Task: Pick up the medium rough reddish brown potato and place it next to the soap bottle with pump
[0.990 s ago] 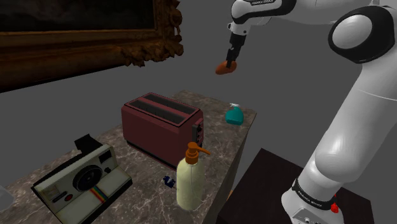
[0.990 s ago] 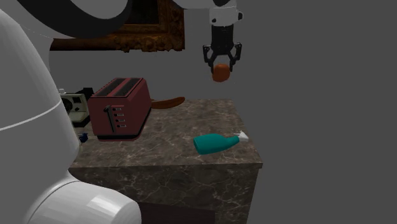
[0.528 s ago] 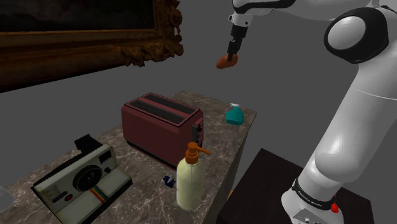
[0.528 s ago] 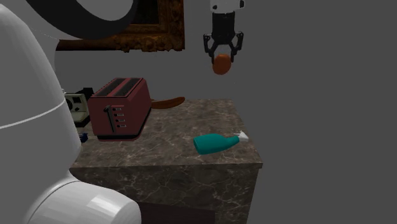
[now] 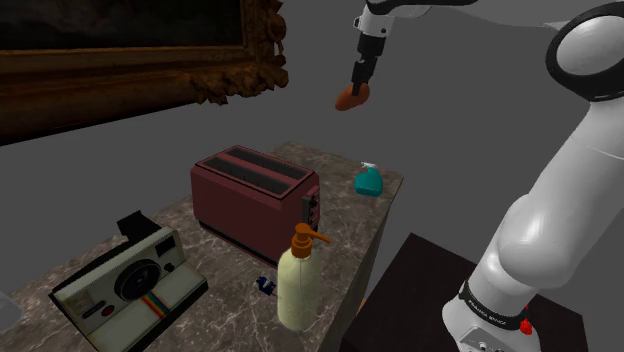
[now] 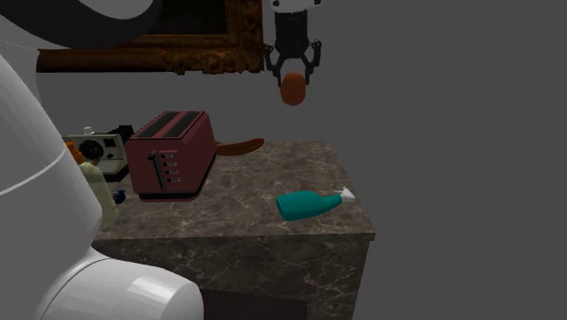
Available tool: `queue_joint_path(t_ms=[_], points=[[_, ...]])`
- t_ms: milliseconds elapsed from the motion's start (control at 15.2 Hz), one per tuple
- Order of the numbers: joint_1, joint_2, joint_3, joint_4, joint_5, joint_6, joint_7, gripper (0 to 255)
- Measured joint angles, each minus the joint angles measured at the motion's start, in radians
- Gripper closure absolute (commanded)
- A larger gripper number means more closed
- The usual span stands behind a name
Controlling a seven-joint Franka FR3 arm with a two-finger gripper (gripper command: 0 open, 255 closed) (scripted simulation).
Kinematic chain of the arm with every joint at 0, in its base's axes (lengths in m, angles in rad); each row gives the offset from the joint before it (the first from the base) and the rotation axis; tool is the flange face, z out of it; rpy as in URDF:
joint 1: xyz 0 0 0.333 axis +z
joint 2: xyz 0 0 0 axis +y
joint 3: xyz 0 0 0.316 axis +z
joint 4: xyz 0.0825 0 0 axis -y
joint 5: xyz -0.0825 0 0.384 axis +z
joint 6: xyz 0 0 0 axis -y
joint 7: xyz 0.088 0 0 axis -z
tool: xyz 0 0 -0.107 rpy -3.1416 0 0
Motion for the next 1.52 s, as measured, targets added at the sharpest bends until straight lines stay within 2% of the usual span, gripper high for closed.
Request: queue_joint_path(t_ms=[330,462,1188,1518], points=[[0.048,-0.087,0.069,-0.085,-0.025,-0.003,0.119,255],[0.067,-0.14,0.104,-0.153,-0.035,0.01,0.175,255],[0.161,-0.229,0.278,-0.247,-0.028,0.003,0.44,255],[0.205,-0.22,0.367,-0.215,-0.017,-0.028,0.569,255]])
